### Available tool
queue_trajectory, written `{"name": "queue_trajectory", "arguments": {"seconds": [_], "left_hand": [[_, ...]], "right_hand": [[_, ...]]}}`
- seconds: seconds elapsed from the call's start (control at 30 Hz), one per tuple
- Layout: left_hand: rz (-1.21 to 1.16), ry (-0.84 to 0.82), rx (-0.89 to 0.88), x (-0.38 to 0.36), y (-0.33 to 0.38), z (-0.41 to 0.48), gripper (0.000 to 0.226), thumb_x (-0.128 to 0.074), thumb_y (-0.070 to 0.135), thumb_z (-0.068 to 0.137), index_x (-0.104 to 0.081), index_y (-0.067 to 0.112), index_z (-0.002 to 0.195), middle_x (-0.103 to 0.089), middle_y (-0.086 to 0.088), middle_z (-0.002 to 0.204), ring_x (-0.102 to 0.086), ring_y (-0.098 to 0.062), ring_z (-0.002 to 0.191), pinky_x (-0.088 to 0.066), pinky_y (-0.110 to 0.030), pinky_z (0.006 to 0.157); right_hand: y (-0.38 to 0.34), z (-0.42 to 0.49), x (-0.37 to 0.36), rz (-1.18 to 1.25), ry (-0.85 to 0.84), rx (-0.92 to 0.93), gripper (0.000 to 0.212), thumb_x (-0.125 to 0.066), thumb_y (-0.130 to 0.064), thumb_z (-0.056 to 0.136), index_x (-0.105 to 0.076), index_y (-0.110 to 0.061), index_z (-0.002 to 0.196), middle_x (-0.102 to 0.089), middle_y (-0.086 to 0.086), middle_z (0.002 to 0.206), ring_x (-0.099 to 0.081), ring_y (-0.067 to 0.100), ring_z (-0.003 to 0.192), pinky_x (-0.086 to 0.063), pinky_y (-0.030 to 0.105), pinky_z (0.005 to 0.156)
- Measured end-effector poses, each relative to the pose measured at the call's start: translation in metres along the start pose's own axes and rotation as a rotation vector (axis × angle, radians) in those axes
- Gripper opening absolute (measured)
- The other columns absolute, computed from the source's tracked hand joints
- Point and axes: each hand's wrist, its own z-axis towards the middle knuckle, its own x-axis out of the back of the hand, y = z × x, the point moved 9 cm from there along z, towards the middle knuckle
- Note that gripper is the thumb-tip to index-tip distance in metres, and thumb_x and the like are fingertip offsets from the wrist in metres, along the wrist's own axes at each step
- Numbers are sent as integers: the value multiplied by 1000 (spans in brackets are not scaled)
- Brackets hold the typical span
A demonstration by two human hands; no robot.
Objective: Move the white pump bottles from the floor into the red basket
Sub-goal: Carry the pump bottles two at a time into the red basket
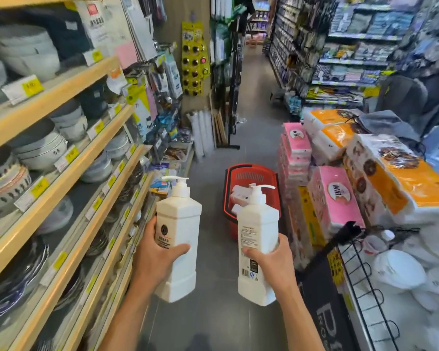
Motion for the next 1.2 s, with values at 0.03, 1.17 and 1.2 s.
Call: {"name": "queue_trajectory", "arguments": {"seconds": [0.03,1.17,1.2], "left_hand": [[1,-6,1,-3,2,7,79,-84,34,51,-50,33,122,-66,10,103,-65,-14,90,-53,-39,72],[-3,-144,31,-146,61,369,77,-85,38,47,-50,41,116,-70,13,100,-67,-10,89,-55,-41,76],[3,-137,30,-152,67,379,75,-87,34,50,-50,40,115,-69,12,99,-67,-10,88,-54,-39,74]], "right_hand": [[-1,8,-2,2,-1,-5,68,-92,-39,62,-44,-41,110,-64,-17,105,-66,11,95,-58,48,88],[-97,330,-53,-9,186,-59,79,-93,-39,66,-40,-31,124,-56,-20,108,-61,9,97,-55,41,84],[-101,344,-51,4,191,-56,78,-93,-37,67,-40,-30,124,-56,-20,108,-60,9,97,-53,38,81]]}}
